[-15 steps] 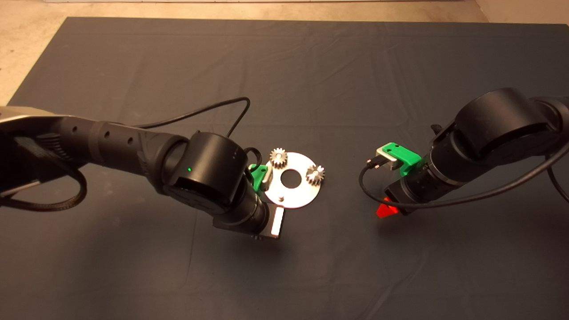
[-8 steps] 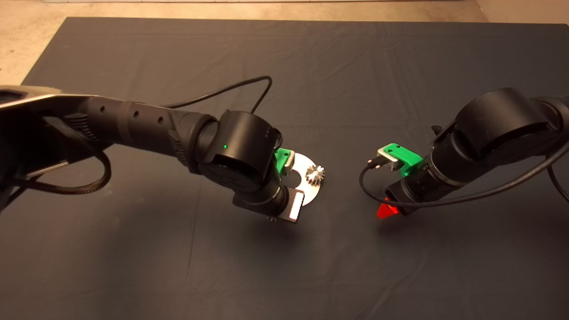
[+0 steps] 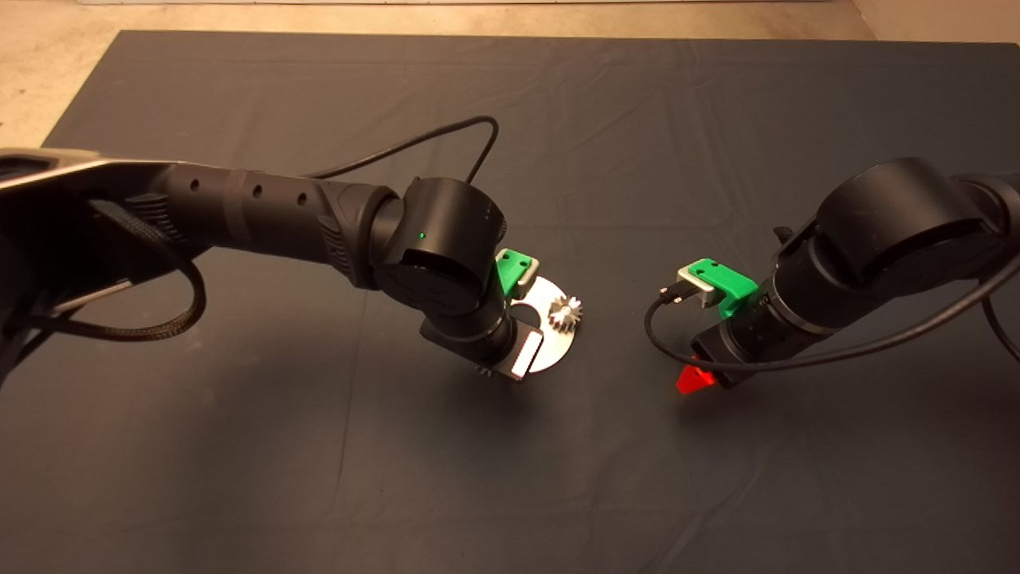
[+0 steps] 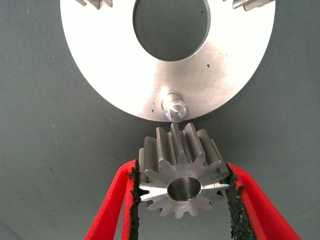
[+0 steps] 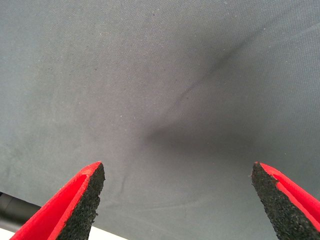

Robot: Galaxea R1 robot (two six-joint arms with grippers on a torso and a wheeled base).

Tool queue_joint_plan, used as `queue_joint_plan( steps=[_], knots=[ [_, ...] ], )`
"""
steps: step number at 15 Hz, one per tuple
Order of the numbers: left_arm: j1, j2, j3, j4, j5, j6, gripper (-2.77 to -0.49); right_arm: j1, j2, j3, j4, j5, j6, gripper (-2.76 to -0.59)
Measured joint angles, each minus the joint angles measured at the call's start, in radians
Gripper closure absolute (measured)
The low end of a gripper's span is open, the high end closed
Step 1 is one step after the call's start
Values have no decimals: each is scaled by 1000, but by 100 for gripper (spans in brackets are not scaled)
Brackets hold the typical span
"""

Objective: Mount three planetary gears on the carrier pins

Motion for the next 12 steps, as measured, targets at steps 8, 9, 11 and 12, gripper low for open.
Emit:
queue_joint_plan(
  steps=[8, 9, 11, 12],
  knots=[
    [0, 5, -54, -3, 0, 110, -93, -5, 4, 0, 6, 0, 20, -218],
    [0, 7, -66, -5, -1, 118, -93, -5, 6, 0, 6, 0, 22, -218],
    [0, 7, -91, -17, 0, 143, -93, -5, 6, 0, 6, 0, 22, -218],
    [0, 7, -103, -28, 0, 156, -93, -5, 6, 0, 6, 0, 22, -218]
  ],
)
